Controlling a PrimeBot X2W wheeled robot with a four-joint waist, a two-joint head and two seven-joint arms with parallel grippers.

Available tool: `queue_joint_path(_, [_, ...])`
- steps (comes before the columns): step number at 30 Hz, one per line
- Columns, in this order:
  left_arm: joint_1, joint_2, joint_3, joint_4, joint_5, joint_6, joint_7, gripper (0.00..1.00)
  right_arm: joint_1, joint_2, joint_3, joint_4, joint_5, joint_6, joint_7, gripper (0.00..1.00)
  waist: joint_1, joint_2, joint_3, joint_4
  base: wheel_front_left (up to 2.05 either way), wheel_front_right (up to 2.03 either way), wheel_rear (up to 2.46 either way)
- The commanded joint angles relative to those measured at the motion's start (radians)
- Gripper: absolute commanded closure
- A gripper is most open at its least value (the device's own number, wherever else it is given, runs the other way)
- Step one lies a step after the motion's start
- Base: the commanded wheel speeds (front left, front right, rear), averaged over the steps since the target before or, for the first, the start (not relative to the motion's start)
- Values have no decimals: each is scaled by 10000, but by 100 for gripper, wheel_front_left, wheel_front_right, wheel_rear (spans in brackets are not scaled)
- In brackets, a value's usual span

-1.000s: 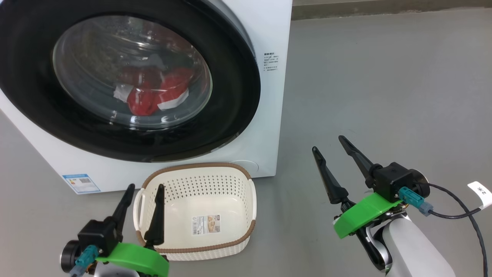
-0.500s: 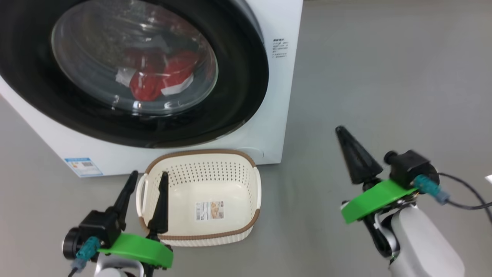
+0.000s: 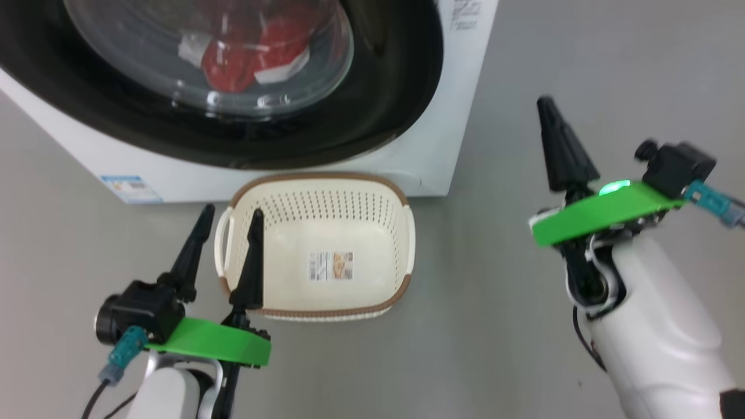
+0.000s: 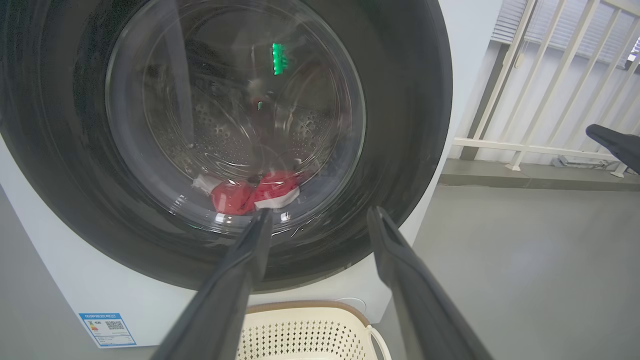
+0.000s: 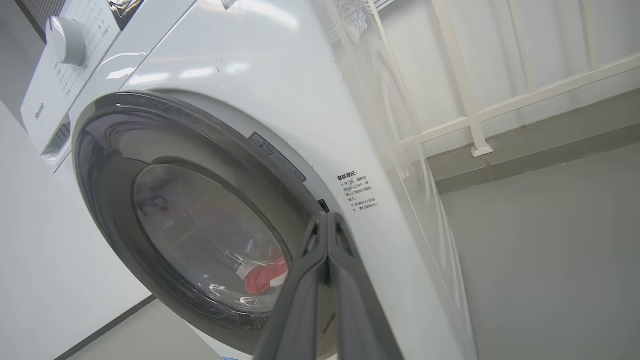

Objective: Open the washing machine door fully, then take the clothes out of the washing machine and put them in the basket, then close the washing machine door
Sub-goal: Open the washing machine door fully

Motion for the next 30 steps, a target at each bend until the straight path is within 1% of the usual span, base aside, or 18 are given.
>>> queue_joint_path(1, [-321, 128, 242, -362, -37, 26, -90, 0, -430, 74, 129, -181, 239, -7, -63, 100, 0, -1, 667, 356, 0, 0, 0])
queue_joint_path(5, [-528, 124, 210, -620, 3, 29, -90, 0, -1187, 73, 137, -18, 1191, -7, -49, 100, 0, -1, 1166, 557, 0, 0, 0])
queue_joint_path(6, [-528, 124, 210, -620, 3, 29, -90, 0, -1187, 73, 137, -18, 1191, -7, -49, 100, 0, -1, 1166, 557, 0, 0, 0])
queue_joint_path(10, [-688, 119, 184, -923, 47, 47, -90, 0, -1935, 20, 110, -176, 2715, -7, 405, 100, 0, -1, 1620, 715, 0, 0, 0])
queue_joint_path(14, [-776, 116, 171, -1239, 92, 65, -90, 0, -2585, -170, 58, -464, 4398, -7, 1183, 100, 0, -1, 2018, 828, 0, 0, 0])
queue_joint_path(20, [-925, 113, 48, -1487, 112, 85, -90, 0, -3376, -494, -96, -630, 6330, -7, 2297, 100, 0, -1, 2493, 1015, 0, 0, 0])
queue_joint_path(24, [-1080, 112, -113, -1414, 95, 96, -90, 0, -3775, -653, -225, -608, 7551, -7, 3366, 100, 0, -1, 2699, 1121, 0, 0, 0])
queue_joint_path(30, [-1314, 111, -327, -1331, 93, 95, -90, 0, -4383, -954, -116, -409, 8279, -7, 4601, 100, 0, -1, 2921, 1175, 0, 0, 0])
